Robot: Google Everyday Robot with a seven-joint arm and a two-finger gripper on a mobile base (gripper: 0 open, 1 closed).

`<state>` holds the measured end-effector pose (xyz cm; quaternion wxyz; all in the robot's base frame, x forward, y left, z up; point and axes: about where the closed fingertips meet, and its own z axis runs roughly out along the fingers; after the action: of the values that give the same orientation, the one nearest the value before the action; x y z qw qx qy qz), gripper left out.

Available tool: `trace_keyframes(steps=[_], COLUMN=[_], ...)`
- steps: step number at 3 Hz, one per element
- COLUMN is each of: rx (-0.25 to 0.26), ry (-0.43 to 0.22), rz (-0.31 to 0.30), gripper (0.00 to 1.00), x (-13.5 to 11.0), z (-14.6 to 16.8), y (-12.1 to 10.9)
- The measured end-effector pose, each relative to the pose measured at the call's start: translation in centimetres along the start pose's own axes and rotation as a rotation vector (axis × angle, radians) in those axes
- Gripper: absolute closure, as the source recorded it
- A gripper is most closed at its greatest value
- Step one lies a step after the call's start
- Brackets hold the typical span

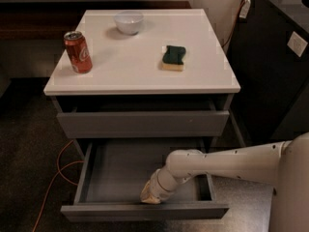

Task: Place coke can into middle drawer

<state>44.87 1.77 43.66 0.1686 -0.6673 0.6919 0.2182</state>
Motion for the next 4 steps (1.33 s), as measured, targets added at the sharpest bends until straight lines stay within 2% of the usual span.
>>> trace_keyframes(steps=[1,2,4], rx=[-0.003,0.007,0.038], ry=[-0.03,-0.054,-0.068], rz=[-0.005,-0.003,0.002], gripper=[1.0,1.0,1.0], x=[-0.3,-0.4,-0.7], z=[-0.5,-1.1,-2.9], y=[1.6,1.9,0.3])
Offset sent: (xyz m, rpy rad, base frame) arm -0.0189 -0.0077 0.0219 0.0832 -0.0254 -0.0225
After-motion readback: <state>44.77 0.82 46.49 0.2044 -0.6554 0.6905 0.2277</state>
